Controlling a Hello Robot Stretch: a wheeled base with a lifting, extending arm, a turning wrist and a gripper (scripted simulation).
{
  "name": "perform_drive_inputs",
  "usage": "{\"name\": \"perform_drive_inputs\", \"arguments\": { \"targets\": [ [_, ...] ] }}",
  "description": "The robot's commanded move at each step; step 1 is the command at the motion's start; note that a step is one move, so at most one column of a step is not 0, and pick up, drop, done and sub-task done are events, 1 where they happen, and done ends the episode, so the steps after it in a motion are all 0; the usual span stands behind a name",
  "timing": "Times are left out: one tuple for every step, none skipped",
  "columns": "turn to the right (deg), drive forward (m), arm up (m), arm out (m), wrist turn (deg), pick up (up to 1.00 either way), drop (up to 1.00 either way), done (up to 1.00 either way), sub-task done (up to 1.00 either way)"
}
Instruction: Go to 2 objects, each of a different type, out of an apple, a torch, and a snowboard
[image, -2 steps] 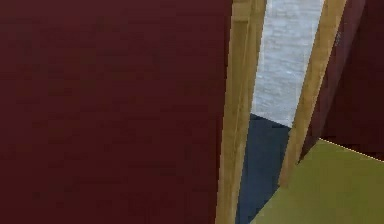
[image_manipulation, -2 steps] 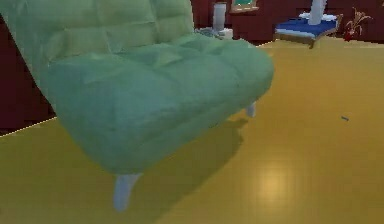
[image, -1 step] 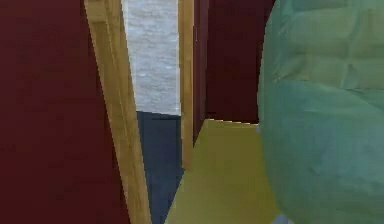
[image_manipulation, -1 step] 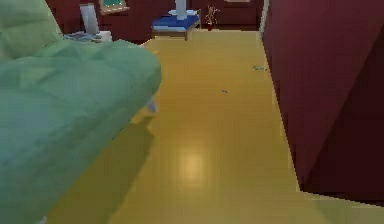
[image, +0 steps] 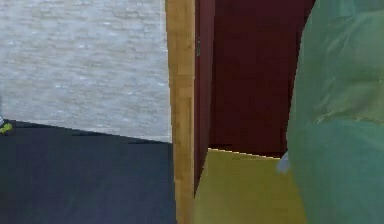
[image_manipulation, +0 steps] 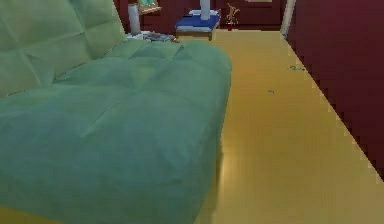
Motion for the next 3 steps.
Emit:
{"name": "perform_drive_inputs", "arguments": {
  "targets": [
    [18.0, 0.0, 0.0, 0.0, 0.0, 0.0, 0.0, 0.0, 0.0],
    [0.0, 0.3, 0.0, 0.0, 0.0, 0.0, 0.0, 0.0, 0.0],
    [-45.0, 0.0, 0.0, 0.0, 0.0, 0.0, 0.0, 0.0, 0.0]
  ]
}}
